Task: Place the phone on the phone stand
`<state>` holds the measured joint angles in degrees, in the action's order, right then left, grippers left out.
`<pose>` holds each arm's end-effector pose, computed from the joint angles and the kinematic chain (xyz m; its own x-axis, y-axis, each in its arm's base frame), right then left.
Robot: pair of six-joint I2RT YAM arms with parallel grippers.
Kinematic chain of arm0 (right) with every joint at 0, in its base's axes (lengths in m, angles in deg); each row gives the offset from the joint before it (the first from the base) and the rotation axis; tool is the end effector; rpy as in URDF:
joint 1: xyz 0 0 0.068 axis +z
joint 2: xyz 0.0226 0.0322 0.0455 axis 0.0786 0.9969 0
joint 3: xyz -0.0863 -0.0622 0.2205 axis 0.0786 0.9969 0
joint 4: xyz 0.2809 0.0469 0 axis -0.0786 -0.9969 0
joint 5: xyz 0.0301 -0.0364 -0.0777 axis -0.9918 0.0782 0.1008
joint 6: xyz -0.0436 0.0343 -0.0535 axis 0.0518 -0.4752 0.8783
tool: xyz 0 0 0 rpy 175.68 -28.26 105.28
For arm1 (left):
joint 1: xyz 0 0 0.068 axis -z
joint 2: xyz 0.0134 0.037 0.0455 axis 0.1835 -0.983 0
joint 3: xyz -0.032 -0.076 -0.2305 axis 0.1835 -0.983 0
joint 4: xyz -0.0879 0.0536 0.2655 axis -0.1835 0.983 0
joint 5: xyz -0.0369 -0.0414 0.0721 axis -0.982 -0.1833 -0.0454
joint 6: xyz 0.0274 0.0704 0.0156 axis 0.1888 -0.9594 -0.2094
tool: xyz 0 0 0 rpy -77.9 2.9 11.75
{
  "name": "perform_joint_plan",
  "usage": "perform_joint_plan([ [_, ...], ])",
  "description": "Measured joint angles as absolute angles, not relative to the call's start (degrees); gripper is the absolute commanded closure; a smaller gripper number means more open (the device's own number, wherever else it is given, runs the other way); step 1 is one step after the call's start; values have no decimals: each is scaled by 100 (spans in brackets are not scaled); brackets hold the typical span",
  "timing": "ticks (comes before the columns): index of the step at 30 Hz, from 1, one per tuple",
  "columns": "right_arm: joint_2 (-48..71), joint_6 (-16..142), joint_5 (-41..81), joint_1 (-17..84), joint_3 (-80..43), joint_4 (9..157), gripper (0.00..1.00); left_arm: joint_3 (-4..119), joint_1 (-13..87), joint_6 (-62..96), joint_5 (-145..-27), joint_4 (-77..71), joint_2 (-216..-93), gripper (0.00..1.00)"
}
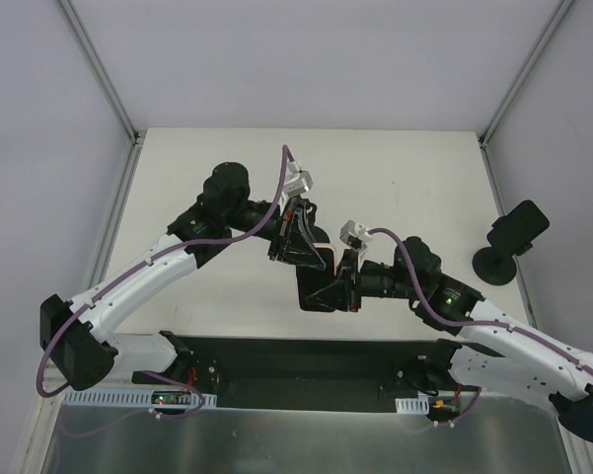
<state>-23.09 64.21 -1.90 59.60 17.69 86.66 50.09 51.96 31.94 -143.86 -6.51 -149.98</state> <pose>0.1246 0.2356 0.3020 -0.1349 -0.0444 -0.9899 -0.9871 0.0927 0.1304 0.2000 -0.2562 0.3643 -0.4322 0.1402 -0.8908 0.8510 -0.2632 -0.4544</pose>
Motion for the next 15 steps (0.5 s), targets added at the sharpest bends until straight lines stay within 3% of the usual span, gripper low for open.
perform_joint_plan([
  [1,-2307,6406,-142,5973,1767,8670,54,5009,5194,3172,-14372,-645,-14990,100],
  [2,-2305,6414,-113,5986,1761,8679,21,5009,5187,3146,-14331,-619,-14976,100],
  [3,-2287,6456,-19,6006,1721,8655,6,5011,5189,3150,-14228,-522,-14965,100],
  [7,-2226,6600,853,6036,1474,8373,4,5186,5314,2582,-13107,684,-14710,100],
  [15,-2624,6340,3428,5925,1599,7612,2,5374,5360,1753,-9238,2400,-13226,100],
])
